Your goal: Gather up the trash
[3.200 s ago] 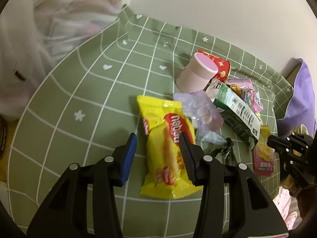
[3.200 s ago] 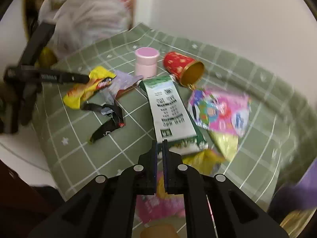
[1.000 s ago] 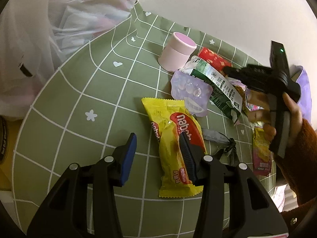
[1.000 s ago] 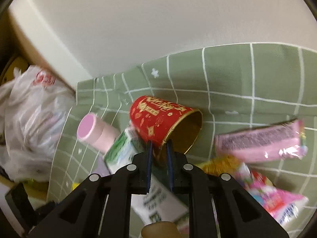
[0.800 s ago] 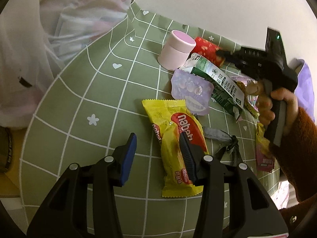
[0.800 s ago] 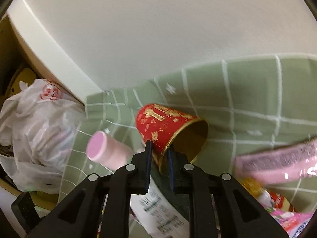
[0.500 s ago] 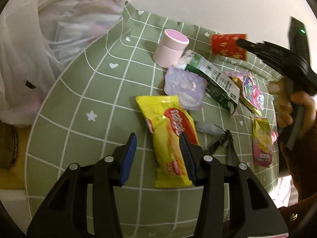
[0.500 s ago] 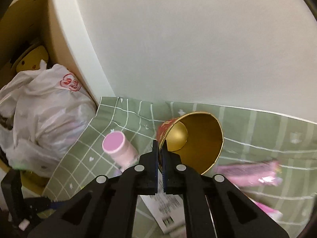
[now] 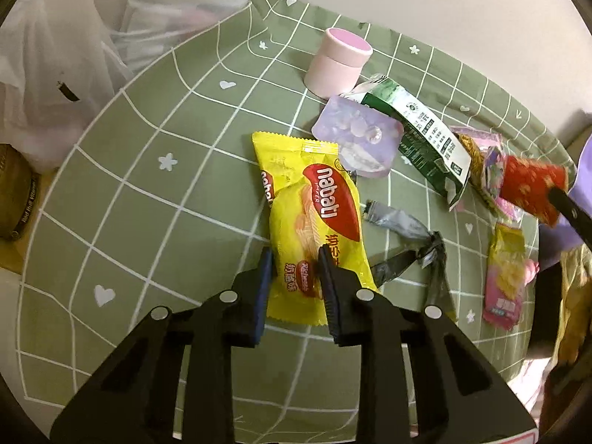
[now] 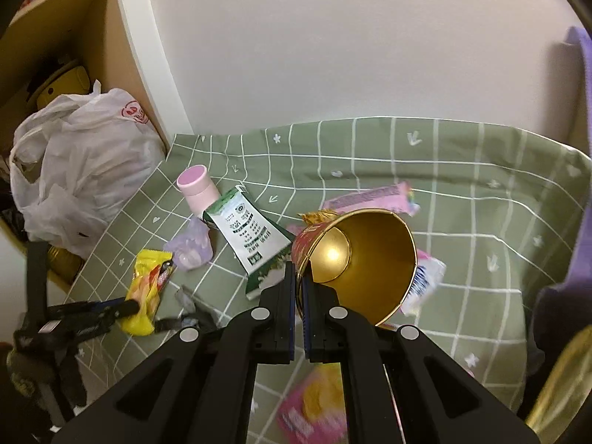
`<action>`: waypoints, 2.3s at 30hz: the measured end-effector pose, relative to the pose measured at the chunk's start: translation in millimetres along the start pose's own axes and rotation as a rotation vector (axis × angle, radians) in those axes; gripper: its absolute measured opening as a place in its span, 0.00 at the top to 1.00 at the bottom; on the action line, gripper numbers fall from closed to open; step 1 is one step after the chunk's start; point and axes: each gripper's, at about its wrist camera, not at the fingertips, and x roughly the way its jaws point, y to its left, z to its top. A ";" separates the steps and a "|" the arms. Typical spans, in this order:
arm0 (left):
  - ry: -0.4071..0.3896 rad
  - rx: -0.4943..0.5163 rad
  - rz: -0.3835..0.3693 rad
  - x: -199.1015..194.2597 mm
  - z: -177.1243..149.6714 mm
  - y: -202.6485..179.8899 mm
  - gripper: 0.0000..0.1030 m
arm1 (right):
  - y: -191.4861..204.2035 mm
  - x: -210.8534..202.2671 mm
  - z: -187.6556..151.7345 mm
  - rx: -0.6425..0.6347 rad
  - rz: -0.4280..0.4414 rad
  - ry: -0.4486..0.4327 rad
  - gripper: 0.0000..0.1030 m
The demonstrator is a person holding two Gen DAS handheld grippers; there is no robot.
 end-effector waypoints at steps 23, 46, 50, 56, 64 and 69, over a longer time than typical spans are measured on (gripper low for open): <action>-0.340 0.790 -0.529 -125.4 23.5 -283.1 0.82 | -77.4 -267.0 -46.9 0.184 -0.461 -0.367 0.95; 0.152 1.176 -0.609 13.5 -90.1 -460.0 0.81 | -209.8 -263.5 -120.5 0.471 -0.350 -0.170 0.95; 0.140 1.168 -0.608 17.5 -82.8 -461.9 0.80 | -218.2 -245.2 -121.8 0.446 -0.379 -0.089 0.95; 0.113 1.180 -0.606 17.6 -80.5 -456.8 0.79 | -213.2 -226.6 -130.3 0.381 -0.457 0.001 0.95; 0.118 1.159 -0.680 9.8 -64.4 -442.5 0.71 | -208.2 -232.7 -137.7 0.406 -0.505 -0.021 0.93; 0.095 1.162 -0.707 -3.8 -58.8 -436.0 0.63 | -192.3 -241.0 -129.9 0.348 -0.566 -0.043 0.70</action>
